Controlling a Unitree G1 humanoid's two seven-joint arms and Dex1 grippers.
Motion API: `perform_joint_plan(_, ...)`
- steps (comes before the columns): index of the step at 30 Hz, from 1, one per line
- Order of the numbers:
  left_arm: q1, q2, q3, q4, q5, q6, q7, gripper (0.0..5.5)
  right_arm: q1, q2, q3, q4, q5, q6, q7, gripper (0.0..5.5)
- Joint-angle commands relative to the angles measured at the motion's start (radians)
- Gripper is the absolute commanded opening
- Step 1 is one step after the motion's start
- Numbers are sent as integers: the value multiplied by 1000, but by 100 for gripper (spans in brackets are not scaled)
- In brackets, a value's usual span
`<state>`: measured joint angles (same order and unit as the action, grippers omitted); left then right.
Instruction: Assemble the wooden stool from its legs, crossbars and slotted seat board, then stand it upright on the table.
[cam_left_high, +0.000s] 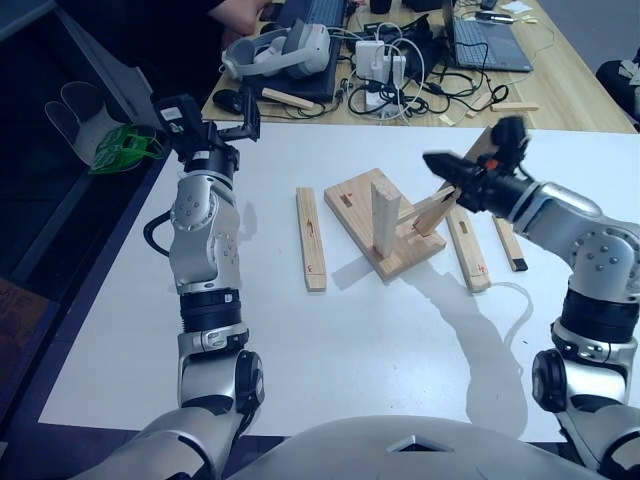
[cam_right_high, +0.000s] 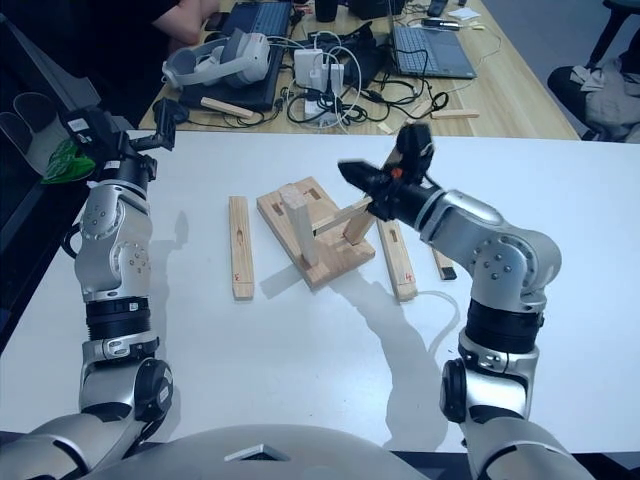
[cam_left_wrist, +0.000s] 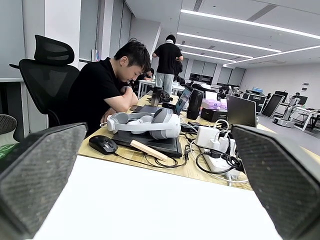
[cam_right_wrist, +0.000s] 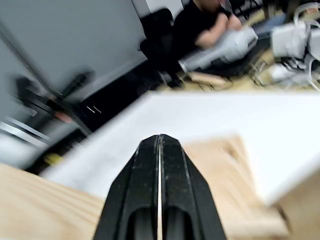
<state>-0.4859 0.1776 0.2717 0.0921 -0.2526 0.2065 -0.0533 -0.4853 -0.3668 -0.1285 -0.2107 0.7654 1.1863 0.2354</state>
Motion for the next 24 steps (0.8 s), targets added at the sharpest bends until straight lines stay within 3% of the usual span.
perform_joint_plan(1, -31, -23, -11, 27, 0, -26, 11, 540, 30, -25, 118, 82, -134, 117, -106, 1)
perform_joint_plan(6, -19, -29, -6, 38, 0, -44, 16, 540, 9, 9, 138, 44, -169, -71, -35, 1)
perform_joint_plan(11, -21, -31, -17, 39, 4, -53, 11, 540, -43, 87, 79, -64, -137, -281, 49, 1)
perform_joint_plan(18, -12, -14, -15, 33, 5, -48, 12, 540, -105, 112, 18, -110, -86, -367, 99, 1)
perform_joint_plan(21, -11, -5, -12, 28, 5, -41, 10, 540, -129, 68, 90, -85, -131, -277, 78, 1)
perform_joint_plan(24, -15, -3, -14, 26, 5, -36, 10, 540, -38, 14, 199, -13, -147, 6, 44, 1)
